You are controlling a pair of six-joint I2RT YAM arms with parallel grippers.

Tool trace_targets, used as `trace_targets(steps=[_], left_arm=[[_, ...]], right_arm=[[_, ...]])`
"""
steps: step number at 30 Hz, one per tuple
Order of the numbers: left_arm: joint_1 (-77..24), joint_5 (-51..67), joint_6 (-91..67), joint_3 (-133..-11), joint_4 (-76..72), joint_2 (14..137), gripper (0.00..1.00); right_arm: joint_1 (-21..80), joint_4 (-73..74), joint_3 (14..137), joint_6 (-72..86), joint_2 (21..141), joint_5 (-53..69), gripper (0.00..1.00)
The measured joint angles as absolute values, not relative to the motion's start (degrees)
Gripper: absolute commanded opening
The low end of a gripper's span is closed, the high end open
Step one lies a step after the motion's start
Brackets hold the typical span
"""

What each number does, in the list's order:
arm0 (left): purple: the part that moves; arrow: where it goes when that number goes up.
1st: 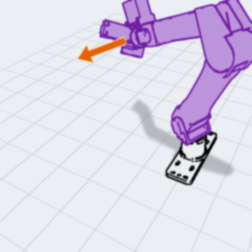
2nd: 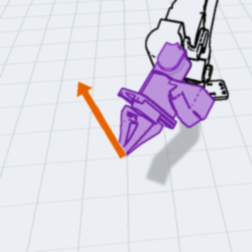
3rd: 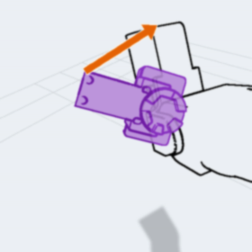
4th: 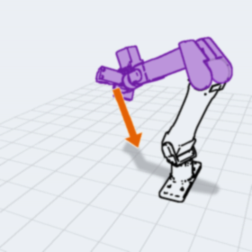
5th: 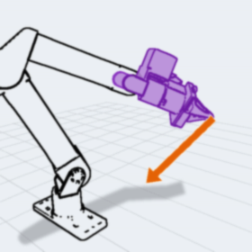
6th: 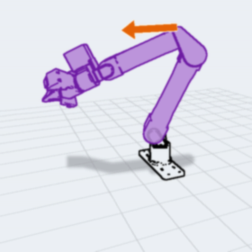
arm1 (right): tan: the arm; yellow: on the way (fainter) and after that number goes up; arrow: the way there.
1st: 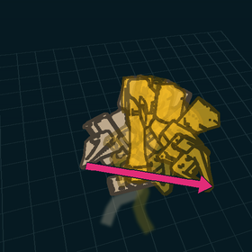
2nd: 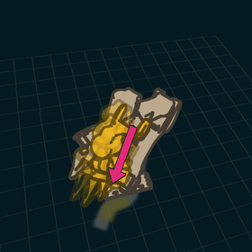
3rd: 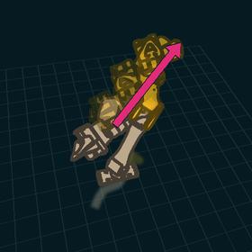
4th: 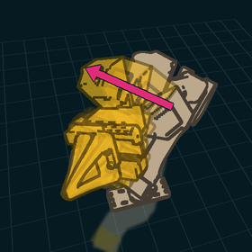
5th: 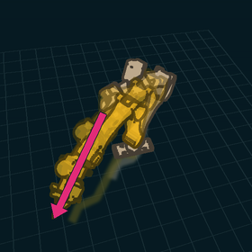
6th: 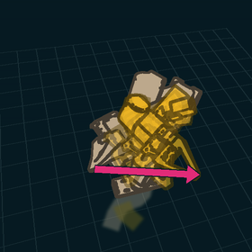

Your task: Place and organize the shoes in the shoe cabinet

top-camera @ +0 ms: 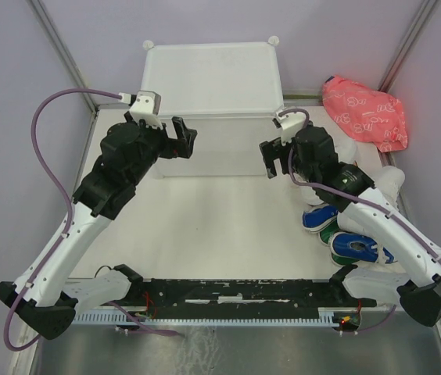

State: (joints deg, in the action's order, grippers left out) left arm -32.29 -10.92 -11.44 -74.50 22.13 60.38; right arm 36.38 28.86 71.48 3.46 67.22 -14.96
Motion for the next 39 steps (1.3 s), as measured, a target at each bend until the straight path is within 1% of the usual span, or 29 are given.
trace_targets(steps=[11, 23, 39], left_arm=[[-32.3, -10.5, -11.5, -73.7, 18.4, 60.4, 0.99], [-32.3, -10.4, -11.5, -72.7, 17.1, 60.2, 0.99], [-32.3, -10.0, -11.5, -71.2, 15.7, 60.2, 0.99]], right_arm=[[36.1, 20.1, 69.4, -2.2, 70.1, -11.5, 0.99], [30.8, 10.0, 64.0, -4.7, 71.4, -7.4, 0.99], [21.3, 2.9, 58.1, -1.3, 71.1, 16.9, 0.99]])
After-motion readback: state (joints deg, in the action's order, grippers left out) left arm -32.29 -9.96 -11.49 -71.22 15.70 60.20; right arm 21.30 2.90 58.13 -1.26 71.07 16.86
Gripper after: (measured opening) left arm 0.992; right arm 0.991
